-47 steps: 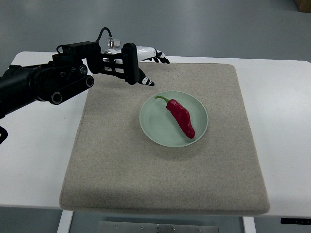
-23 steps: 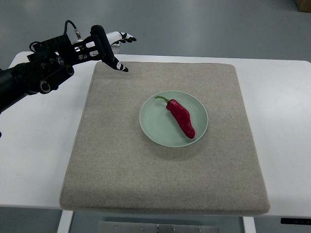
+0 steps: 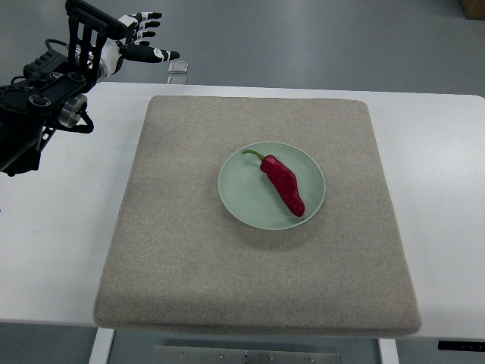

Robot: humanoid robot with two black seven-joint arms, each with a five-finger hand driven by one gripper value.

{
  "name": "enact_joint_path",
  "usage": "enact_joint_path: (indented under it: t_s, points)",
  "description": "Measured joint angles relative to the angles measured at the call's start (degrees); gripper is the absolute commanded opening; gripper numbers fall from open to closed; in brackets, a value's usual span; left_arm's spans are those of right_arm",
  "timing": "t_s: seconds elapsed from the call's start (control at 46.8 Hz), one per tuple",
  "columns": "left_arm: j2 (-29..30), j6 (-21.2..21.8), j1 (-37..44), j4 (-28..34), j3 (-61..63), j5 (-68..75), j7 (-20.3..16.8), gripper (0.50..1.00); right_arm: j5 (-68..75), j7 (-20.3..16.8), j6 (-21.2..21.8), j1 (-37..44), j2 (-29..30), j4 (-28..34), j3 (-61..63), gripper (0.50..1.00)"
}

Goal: Place red pepper on plate with left hand

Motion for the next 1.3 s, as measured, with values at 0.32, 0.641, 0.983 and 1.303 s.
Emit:
enact_joint_path:
  t_s: [0.32,0.641,0.983,1.303]
  points:
    - [-1.3,1.54,-0.03,3.9,-4.03,-24.7,3.81,0.939,0.0,0.0,0.0,0.0,0.0,0.0,0.02,0.928]
    - [-4.04,-2.67,0.47,5.61,-8.05,-40.6,3.5,0.99,0.0,0.0,0.0,0.0,0.0,-0.01,0.0,0.928]
    - [-6.18,-13.53,2.46,7.58,-10.04,-48.37,2.18,0.992,0.0,0.0,0.0,0.0,0.0,-0.01,0.0,0.928]
    - [-8.31,-12.06,4.18,7.47,-10.13,-51.01,1.67,0.992,0.0,0.0,0.0,0.0,0.0,-0.01,0.0,0.928]
